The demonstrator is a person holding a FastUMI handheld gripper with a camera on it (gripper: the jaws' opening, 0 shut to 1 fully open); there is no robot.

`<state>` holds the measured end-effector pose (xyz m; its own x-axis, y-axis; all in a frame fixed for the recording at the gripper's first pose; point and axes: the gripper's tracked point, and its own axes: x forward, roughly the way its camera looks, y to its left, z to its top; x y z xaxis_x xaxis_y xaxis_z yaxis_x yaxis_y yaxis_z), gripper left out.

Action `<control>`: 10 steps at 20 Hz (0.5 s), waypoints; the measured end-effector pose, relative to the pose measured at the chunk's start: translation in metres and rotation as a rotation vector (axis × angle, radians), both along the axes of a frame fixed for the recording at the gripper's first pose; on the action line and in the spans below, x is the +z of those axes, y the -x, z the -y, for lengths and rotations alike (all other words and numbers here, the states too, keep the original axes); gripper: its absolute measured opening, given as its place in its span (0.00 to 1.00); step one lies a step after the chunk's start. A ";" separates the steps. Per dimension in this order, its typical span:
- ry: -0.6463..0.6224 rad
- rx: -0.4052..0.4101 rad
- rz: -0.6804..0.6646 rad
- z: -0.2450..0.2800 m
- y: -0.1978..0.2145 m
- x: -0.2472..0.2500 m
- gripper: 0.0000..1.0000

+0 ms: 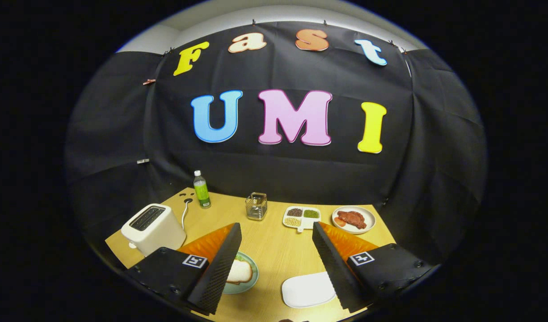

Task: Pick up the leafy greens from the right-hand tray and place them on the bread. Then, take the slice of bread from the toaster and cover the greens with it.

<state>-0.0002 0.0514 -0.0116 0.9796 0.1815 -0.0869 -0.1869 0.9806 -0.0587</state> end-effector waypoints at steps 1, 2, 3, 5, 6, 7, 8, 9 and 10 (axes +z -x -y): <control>0.010 -0.016 0.004 0.001 0.006 0.002 0.99; 0.024 -0.029 0.001 0.000 0.013 0.005 0.99; 0.030 -0.048 0.012 0.003 0.020 0.012 0.99; 0.009 -0.064 0.038 -0.001 0.035 0.029 0.98; 0.001 -0.075 0.057 -0.002 0.042 0.036 0.98; -0.002 -0.091 0.069 0.000 0.047 0.042 0.98; -0.002 -0.109 0.084 0.002 0.053 0.048 0.98; -0.006 -0.124 0.090 0.002 0.058 0.051 0.98; -0.017 -0.137 0.092 0.002 0.063 0.053 0.98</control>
